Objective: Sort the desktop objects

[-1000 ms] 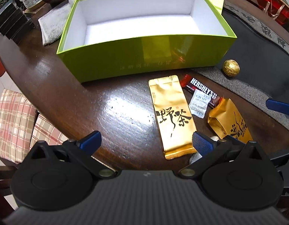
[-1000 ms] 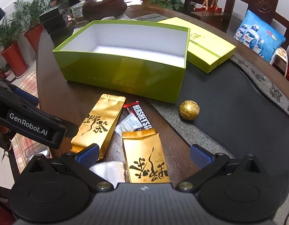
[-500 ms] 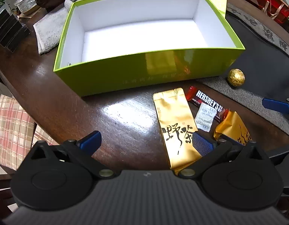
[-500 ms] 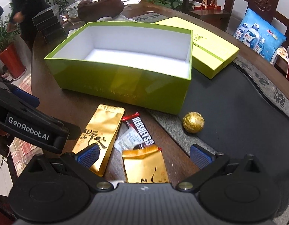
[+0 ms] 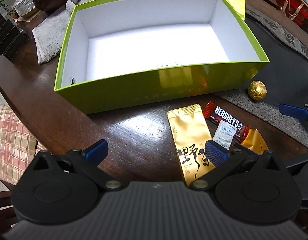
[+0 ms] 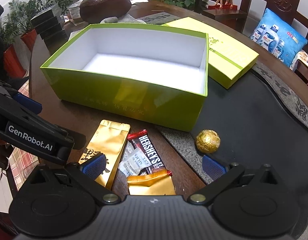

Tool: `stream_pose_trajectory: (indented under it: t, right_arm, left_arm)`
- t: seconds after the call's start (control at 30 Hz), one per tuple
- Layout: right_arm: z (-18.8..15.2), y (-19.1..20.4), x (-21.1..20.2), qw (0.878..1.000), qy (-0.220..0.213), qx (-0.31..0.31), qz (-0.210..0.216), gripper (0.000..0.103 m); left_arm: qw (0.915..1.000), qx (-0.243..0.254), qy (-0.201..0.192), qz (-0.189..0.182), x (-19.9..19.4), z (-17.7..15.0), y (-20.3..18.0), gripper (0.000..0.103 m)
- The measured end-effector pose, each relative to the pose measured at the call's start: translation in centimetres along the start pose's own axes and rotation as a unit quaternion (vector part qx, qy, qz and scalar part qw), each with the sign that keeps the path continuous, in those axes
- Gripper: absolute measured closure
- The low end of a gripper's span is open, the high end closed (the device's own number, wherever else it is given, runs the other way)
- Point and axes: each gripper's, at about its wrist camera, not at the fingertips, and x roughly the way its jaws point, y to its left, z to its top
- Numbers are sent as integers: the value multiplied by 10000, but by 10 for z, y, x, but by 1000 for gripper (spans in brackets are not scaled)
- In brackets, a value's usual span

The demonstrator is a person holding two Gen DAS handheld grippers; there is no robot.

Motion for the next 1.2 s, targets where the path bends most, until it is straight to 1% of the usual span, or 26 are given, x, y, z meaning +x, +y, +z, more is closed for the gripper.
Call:
stream_pose_trajectory:
  t: [0.3,0.43,0.6,0.77,0.93,1.07,1.2]
  right_arm:
    - [7,-5,4,10000,-5,45,16,0]
    - [6,-10,4,9999,-15,98,36,0]
    - [3,-19,5,9999,5,132,-40,0]
    - [-2,-34,5,9995,-3,255,-194,0]
    - [-5,-57,9,9980,-77,466,-410,0]
    - [-5,-75,16,9967,-120,627,-508,0]
    - [-3,-88,24,9961,-205,722,-460,0]
  left_arm:
    - [10000,65,30,-41,4,10,-1,0]
    - [9999,137,39,-75,6,13,-6,0]
    - [9996,237,63,-120,10,16,-12,0]
    - [9991,367,63,-211,12,20,-25,0]
    - [9984,446,21,-337,13,27,-42,0]
    - [9984,398,5,-413,16,34,-53,0]
    - [9986,292,36,-437,21,39,-58,0]
